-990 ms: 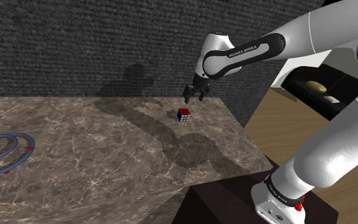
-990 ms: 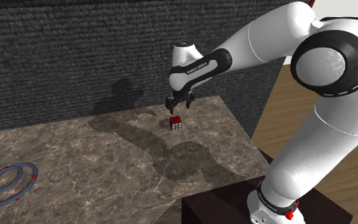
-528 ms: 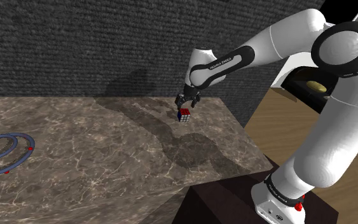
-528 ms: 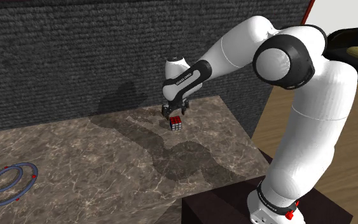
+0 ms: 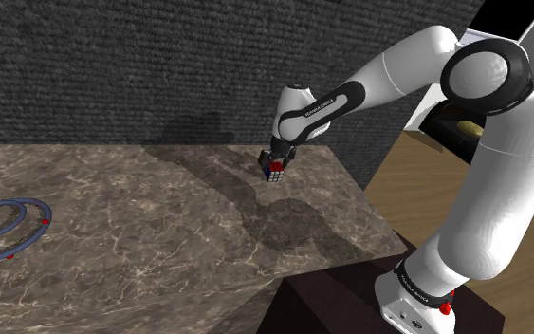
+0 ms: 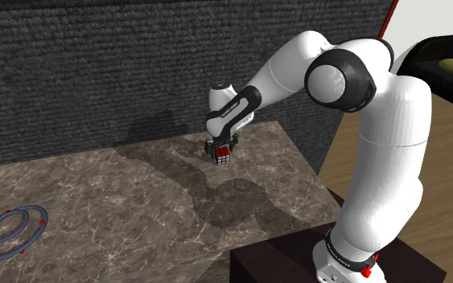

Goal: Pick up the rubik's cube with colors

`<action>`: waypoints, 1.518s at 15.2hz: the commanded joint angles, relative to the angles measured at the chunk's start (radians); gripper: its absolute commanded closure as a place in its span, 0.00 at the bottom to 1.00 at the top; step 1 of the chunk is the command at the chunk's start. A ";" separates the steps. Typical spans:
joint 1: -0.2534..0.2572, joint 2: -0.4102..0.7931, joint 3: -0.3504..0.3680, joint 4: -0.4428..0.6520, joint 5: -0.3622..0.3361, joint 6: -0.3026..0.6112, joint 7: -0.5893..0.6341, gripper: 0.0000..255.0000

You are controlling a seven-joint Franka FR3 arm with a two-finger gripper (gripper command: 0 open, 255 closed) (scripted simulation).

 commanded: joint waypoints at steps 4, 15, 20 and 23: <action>0.001 0.009 0.000 -0.001 -0.002 0.010 0.002 1.00; -0.001 -0.030 0.003 0.006 0.005 -0.035 -0.003 1.00; -0.003 -0.078 0.006 0.016 0.013 -0.093 -0.009 1.00; -0.005 -0.105 0.007 0.025 0.018 -0.129 -0.012 1.00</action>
